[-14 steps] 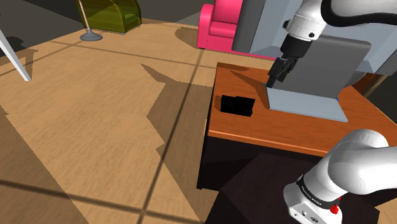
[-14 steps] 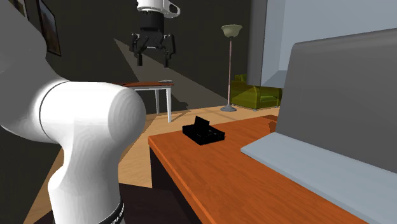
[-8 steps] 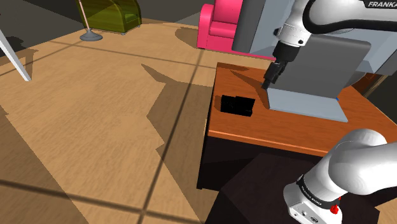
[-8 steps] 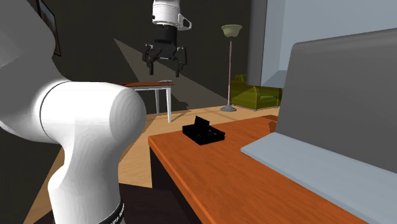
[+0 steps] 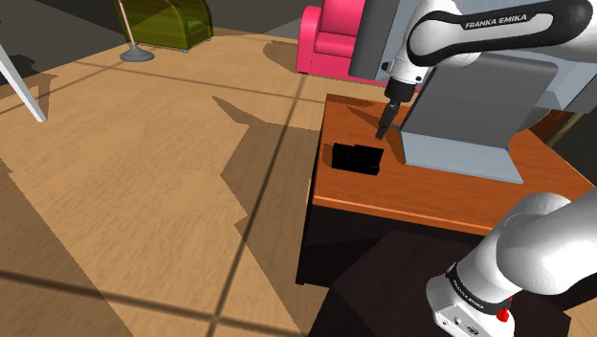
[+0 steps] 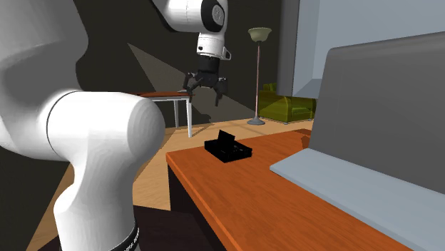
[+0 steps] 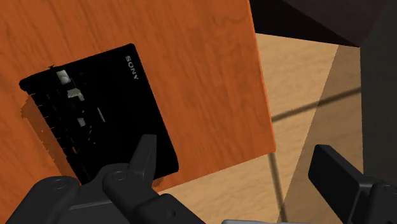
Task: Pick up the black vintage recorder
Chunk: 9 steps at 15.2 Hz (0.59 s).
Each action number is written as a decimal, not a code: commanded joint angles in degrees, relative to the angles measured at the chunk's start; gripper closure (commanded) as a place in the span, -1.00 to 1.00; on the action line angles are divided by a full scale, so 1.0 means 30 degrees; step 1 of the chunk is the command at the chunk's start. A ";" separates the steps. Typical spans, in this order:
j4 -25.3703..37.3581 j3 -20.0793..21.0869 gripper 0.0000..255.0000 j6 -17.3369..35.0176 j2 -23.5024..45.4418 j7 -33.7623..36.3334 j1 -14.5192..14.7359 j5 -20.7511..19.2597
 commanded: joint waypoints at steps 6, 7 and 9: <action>0.2866 -0.1478 -1.00 0.1522 0.5838 -0.5783 0.0630 0.1710; 0.3402 -0.1553 -1.00 0.1613 0.6709 -0.6573 0.0642 0.2036; 0.4556 -0.1597 -1.00 0.1708 0.8452 -0.8097 0.0595 0.2690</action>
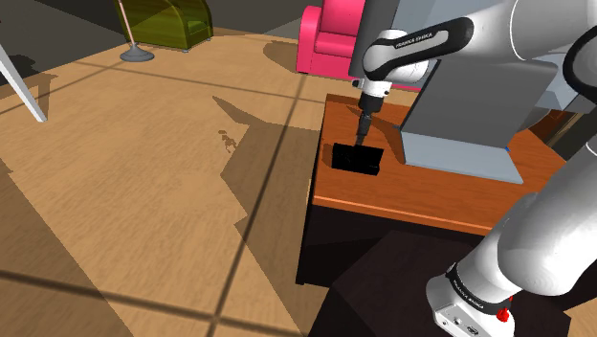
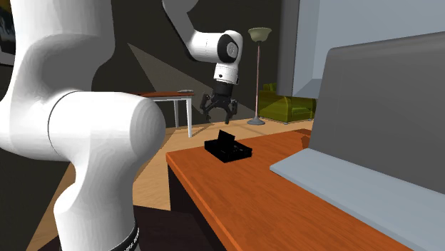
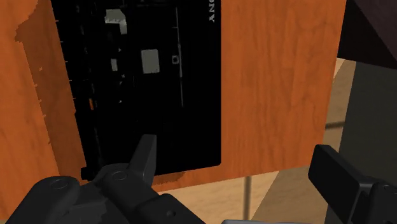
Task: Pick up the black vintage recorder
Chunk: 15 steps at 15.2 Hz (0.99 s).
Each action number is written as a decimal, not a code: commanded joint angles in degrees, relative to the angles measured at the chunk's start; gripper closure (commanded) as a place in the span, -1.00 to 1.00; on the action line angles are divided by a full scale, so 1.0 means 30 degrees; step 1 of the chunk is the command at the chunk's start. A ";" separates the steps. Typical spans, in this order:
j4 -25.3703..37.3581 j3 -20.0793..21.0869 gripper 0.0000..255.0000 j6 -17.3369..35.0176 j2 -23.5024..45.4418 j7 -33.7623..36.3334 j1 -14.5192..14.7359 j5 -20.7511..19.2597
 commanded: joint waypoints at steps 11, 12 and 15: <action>0.0293 0.0141 -1.00 0.1745 0.2645 -0.2099 -0.0152 0.1144; 0.0308 0.0133 1.00 0.1739 0.2658 -0.2116 -0.0163 0.1145; 0.0325 0.0131 1.00 0.1723 0.2660 -0.2119 -0.0166 0.1143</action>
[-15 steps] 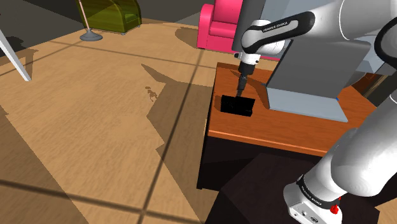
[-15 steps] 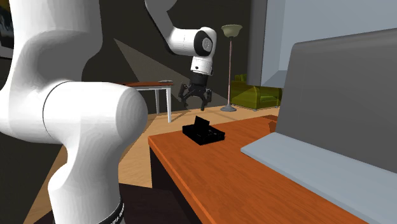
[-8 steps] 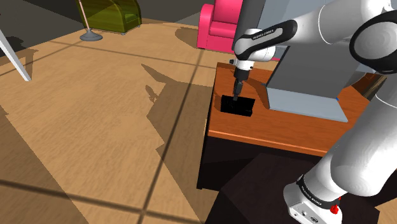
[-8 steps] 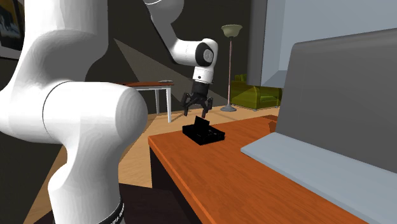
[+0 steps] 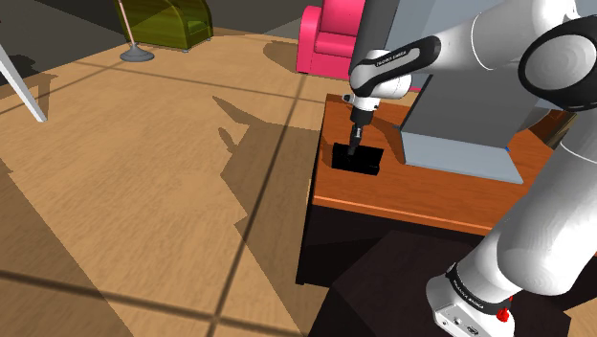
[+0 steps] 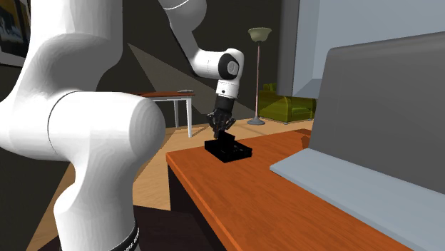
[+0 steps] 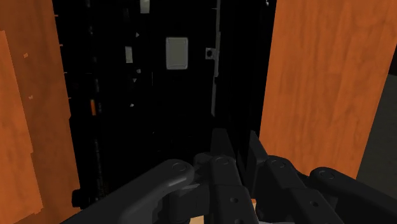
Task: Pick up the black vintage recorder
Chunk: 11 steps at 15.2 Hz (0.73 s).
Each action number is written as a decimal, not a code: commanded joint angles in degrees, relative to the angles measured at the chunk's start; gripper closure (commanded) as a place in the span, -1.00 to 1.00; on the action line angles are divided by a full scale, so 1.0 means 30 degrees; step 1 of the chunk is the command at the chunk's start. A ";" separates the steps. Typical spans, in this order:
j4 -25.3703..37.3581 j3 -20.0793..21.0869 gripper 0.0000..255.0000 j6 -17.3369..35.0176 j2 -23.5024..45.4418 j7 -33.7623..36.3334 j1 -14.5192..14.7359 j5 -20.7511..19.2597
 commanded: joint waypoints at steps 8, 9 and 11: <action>0.0163 -0.0024 1.00 -0.0412 -0.0291 0.0171 0.0030 -0.0152; 0.0265 -0.0037 1.00 -0.0636 -0.0429 0.0246 0.0038 -0.0225; 0.0483 -0.0061 1.00 -0.1086 -0.0692 0.0391 0.0052 -0.0364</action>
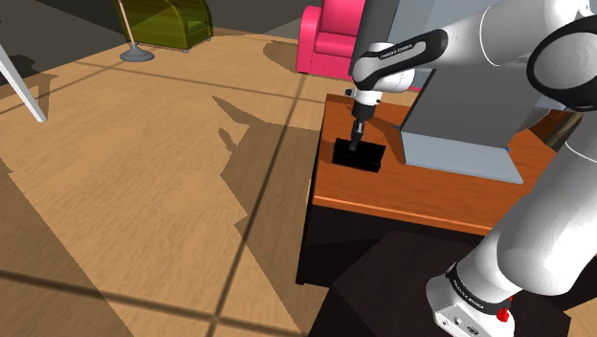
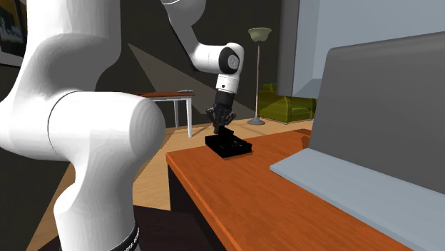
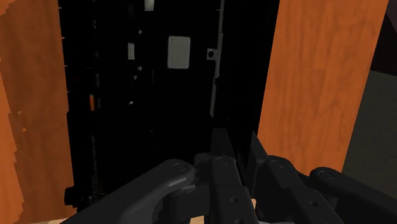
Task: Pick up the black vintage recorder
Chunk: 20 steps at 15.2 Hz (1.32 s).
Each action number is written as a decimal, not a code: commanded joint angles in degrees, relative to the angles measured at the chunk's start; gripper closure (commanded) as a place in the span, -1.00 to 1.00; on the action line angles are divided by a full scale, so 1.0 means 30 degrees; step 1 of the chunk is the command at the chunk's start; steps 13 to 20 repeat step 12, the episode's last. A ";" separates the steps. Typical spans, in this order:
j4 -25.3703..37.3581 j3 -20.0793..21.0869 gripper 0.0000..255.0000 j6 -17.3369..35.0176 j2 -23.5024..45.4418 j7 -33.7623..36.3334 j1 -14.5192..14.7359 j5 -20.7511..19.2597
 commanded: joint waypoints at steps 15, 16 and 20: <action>0.1474 -0.0069 1.00 -0.2556 -0.1245 0.0742 0.0060 -0.0631; 0.1474 -0.0069 1.00 -0.2556 -0.1245 0.0742 0.0060 -0.0631; 0.1474 -0.0069 1.00 -0.2556 -0.1245 0.0742 0.0060 -0.0631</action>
